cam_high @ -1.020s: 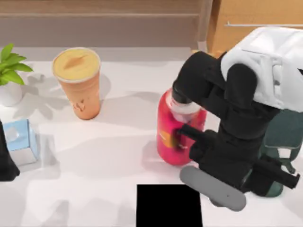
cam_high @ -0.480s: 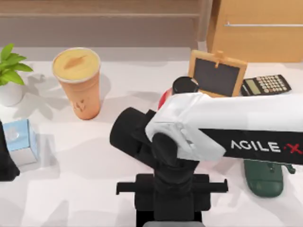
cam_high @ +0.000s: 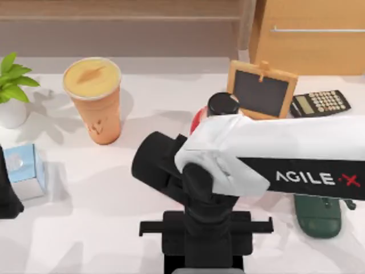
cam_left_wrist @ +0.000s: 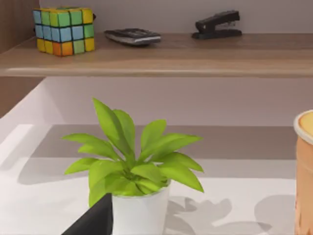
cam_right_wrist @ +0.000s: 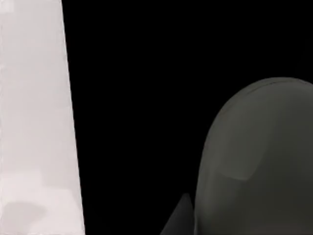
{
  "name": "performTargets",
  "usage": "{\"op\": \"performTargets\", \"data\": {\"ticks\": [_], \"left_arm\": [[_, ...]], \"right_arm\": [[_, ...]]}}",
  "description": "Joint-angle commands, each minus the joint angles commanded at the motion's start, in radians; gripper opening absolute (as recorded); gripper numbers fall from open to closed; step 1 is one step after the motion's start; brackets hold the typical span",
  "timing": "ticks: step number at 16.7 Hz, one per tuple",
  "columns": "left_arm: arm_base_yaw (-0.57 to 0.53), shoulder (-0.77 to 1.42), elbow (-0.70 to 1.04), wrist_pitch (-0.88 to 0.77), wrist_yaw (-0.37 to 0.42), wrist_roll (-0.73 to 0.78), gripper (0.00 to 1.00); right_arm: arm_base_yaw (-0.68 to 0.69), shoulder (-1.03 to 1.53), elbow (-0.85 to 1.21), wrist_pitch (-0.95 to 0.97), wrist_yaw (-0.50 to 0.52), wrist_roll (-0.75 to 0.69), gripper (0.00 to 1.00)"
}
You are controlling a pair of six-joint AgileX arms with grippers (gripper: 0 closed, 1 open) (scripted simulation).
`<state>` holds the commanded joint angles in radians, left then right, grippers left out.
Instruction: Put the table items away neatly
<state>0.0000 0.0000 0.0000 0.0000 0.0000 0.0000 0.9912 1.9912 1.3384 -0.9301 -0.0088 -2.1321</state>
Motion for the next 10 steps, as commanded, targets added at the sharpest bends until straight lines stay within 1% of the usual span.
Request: {"op": "performTargets", "data": {"ticks": [6,10], "left_arm": [[0.000,0.000,0.000,0.000,0.000,0.000,1.00],[0.000,0.000,0.000,0.000,0.000,0.000,1.00]], "right_arm": [[0.002,0.009,-0.010,0.021,0.001,-0.001,0.00],[0.002,0.009,-0.010,0.021,0.001,-0.001,0.30]]}}
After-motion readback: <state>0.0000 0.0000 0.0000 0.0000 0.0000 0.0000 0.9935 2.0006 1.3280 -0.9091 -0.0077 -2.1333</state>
